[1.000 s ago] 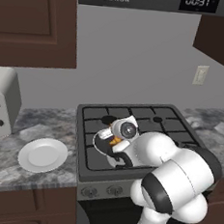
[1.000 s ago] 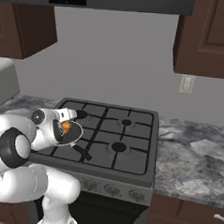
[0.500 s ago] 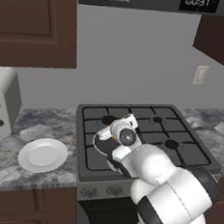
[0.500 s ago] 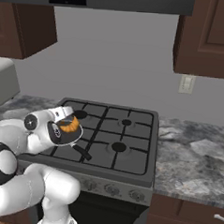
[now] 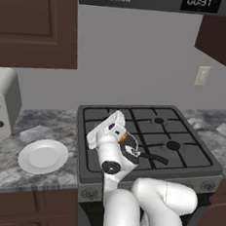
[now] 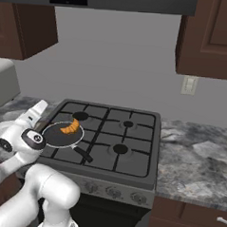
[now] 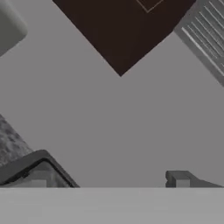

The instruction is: Pick the croissant and place it on the pan. Then turn on the stove to warm the croissant.

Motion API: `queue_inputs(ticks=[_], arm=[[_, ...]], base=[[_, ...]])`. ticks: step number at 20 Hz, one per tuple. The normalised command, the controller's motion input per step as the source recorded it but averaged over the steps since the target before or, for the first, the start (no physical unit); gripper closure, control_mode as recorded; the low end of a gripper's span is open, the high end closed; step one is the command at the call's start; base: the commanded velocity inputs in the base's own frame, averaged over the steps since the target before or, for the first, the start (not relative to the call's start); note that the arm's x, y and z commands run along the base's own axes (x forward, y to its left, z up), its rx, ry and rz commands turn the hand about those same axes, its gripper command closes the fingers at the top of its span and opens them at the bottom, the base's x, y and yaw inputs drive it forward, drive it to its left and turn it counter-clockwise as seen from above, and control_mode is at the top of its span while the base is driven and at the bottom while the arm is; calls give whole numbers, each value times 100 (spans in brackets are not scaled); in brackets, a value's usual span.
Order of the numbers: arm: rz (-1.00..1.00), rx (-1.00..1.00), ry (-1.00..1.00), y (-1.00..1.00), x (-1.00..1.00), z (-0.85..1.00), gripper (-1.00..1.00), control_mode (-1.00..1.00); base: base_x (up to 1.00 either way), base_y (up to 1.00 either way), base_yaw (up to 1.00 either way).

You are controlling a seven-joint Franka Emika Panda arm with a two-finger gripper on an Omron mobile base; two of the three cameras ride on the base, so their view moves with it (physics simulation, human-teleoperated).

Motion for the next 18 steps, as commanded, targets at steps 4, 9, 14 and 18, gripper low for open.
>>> queue_inputs(ticks=[4,9,14,18], arm=[[4,-14,-35,34,-78,15,-100,-100],[3,0,-26,17,-58,-10,-100,-100],[14,7,-18,2,-51,-8,-100,-100],[0,0,0,1,-3,0,-100,-100]], base=[[0,0,0],[0,0,0],[0,0,0],[0,0,0]])
